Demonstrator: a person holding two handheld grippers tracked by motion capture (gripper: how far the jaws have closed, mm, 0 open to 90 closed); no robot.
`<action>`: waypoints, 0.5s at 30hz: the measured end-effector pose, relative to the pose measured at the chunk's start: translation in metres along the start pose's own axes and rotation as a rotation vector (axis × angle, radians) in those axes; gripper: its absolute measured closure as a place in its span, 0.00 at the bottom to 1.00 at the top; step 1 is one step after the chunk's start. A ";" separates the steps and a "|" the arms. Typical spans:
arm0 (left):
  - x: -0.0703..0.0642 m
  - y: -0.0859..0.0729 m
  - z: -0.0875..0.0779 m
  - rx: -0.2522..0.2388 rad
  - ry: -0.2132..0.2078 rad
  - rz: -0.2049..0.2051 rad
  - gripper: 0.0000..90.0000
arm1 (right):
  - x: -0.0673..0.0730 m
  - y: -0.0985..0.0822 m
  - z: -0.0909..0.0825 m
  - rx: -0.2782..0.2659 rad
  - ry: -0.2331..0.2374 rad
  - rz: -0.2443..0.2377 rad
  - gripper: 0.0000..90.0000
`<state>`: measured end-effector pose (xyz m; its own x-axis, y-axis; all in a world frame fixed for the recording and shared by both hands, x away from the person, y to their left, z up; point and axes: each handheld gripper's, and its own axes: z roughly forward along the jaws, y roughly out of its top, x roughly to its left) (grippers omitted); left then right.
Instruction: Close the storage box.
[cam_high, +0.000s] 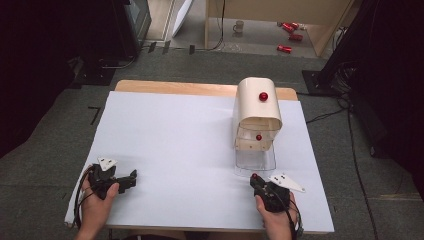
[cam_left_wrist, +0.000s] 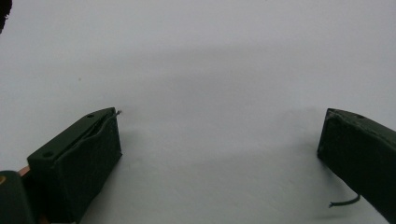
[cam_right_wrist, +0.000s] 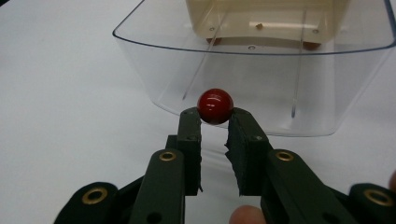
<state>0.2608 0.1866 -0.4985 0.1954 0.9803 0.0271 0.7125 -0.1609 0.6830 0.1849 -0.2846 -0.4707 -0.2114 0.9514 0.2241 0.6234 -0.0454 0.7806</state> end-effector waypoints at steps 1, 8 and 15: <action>0.000 0.000 0.000 0.000 0.000 0.001 0.00 | 0.000 0.001 0.002 0.002 -0.003 -0.007 0.85; 0.000 0.000 0.000 0.000 0.000 0.000 0.00 | -0.003 0.013 0.011 -0.008 -0.009 0.009 0.85; 0.000 0.000 0.000 0.000 0.000 0.000 0.00 | -0.008 0.023 0.023 -0.003 -0.014 0.003 0.85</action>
<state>0.2609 0.1867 -0.4985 0.1957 0.9803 0.0269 0.7126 -0.1610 0.6829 0.2179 -0.2859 -0.4682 -0.1985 0.9555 0.2182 0.6219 -0.0493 0.7816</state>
